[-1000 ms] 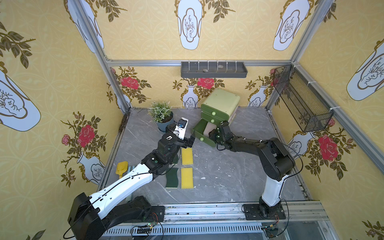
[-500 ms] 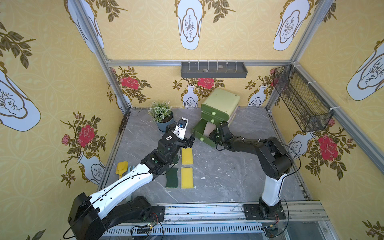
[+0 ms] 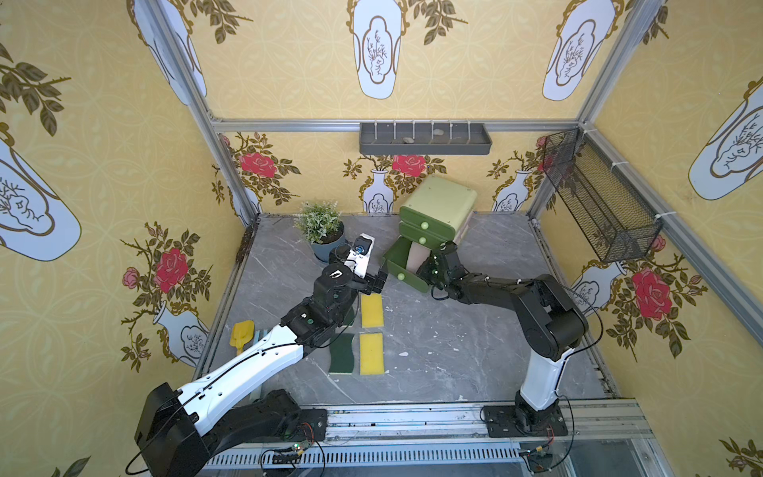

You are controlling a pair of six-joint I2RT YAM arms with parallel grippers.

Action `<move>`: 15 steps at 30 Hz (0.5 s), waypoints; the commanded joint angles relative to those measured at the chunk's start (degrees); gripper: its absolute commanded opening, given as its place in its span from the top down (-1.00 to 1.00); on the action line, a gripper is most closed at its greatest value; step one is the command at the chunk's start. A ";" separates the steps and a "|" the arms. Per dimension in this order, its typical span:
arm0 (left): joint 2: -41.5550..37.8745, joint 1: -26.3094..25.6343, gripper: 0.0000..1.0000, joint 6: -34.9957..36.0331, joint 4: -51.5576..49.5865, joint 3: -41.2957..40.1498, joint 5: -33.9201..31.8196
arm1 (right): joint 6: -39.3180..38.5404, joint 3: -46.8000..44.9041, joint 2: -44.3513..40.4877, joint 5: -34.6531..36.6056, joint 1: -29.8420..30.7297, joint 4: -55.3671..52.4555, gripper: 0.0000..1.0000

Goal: Take the sponge out of the drawer
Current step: Pick up the sponge from the drawer.

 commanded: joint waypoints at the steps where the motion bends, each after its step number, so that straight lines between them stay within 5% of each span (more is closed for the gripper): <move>1: -0.04 0.06 -1.00 0.29 1.40 -0.40 -0.06 | 0.93 -0.40 -1.21 -0.40 -0.01 4.18 1.00; 15: -0.08 0.06 -1.00 0.66 1.57 -0.48 -0.28 | 3.39 -0.80 -3.11 -4.84 -0.21 4.16 1.00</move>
